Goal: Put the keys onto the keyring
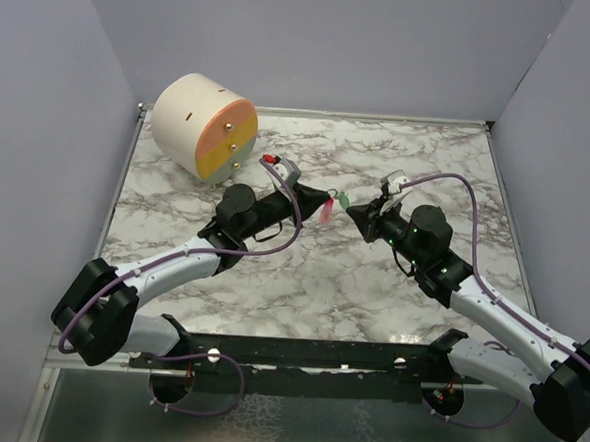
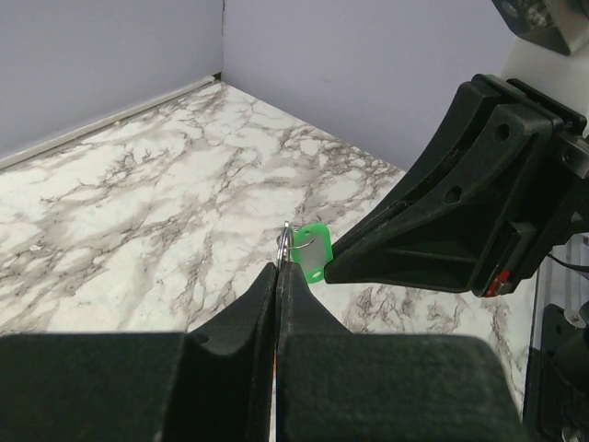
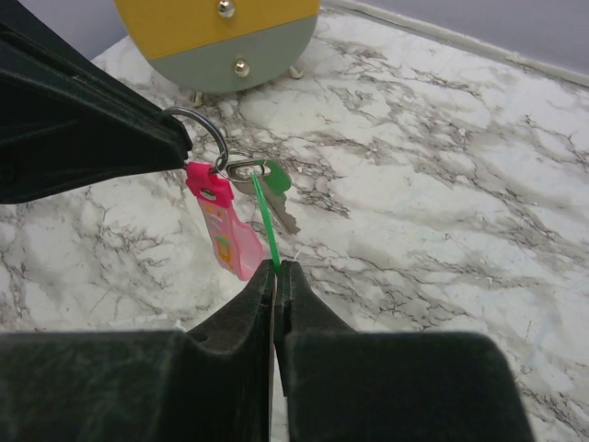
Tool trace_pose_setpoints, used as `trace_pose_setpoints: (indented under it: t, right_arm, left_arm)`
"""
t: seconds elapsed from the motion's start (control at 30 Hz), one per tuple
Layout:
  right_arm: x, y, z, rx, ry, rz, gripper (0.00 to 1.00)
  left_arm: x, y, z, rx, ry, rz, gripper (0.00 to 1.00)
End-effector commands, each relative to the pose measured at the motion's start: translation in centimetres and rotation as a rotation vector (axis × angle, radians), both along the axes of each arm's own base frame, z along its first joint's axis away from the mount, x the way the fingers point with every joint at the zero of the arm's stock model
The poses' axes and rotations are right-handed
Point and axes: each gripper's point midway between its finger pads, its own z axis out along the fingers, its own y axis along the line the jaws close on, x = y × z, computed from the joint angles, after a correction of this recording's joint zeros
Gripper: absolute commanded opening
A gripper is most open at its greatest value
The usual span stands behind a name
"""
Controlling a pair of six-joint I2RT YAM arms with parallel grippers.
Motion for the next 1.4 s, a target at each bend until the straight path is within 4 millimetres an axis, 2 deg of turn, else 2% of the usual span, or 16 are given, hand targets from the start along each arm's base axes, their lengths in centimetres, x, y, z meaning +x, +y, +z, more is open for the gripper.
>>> trace_pose_setpoints:
  t: [0.0,0.33,1.27,1.37]
  right_arm:
    - [0.6,-1.0,1.0,-0.006,-0.022,-0.064,0.01]
    - [0.8,-1.7,1.5,-0.001,-0.034,-0.098,0.01]
    - [0.4,-2.5,2.8,0.016,-0.047,-0.126,0.01]
    - [0.4,-2.5,2.9,0.010,-0.044,-0.129,0.01]
  left_arm:
    - [0.5,-0.2,1.2,-0.022,-0.016,-0.013,0.00]
    - [0.8,-0.3,0.2,-0.006,0.006,-0.023,0.00]
    - [1.0,-0.9,0.3,0.004,0.006,-0.065,0.00]
    - [1.2,-0.8,0.1,0.008,0.011,-0.056,0.23]
